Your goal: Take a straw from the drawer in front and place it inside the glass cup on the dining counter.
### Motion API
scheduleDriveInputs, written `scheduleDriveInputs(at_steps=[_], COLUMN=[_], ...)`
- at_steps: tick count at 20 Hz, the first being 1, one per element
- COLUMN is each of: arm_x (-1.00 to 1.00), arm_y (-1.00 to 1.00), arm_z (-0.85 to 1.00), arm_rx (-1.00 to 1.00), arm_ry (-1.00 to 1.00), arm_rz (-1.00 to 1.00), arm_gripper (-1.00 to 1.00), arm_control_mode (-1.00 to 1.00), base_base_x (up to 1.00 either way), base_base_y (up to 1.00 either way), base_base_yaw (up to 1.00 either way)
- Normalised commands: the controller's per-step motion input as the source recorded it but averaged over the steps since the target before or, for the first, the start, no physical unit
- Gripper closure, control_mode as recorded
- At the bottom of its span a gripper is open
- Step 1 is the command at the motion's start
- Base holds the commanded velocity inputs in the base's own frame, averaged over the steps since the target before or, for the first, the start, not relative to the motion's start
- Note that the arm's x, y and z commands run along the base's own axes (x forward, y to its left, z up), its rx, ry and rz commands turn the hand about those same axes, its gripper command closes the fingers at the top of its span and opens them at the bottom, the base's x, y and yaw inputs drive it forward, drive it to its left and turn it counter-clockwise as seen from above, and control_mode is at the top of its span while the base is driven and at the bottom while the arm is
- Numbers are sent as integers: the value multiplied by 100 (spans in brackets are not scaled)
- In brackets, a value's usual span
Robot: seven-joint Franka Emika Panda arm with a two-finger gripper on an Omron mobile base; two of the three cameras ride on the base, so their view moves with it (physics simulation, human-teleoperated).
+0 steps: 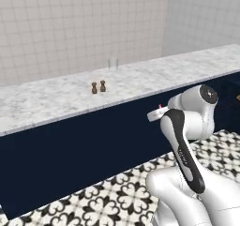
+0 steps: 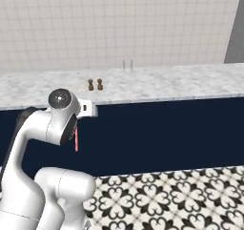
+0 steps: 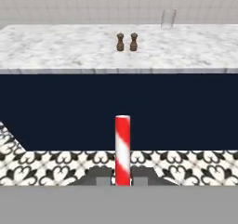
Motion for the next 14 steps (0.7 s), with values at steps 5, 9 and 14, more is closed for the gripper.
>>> scheduleDriveInputs(at_steps=[5, 9, 14], arm_x=[0, 0, 0], arm_y=[0, 0, 0], arm_z=[0, 0, 0], arm_rx=[0, 0, 0], arm_ry=[0, 0, 0], arm_rz=[0, 0, 0], arm_gripper=[100, 100, 100], arm_control_mode=[100, 100, 100], base_base_x=[0, 0, 0], base_base_y=[100, 100, 100], base_base_yaw=[-15, -20, -27])
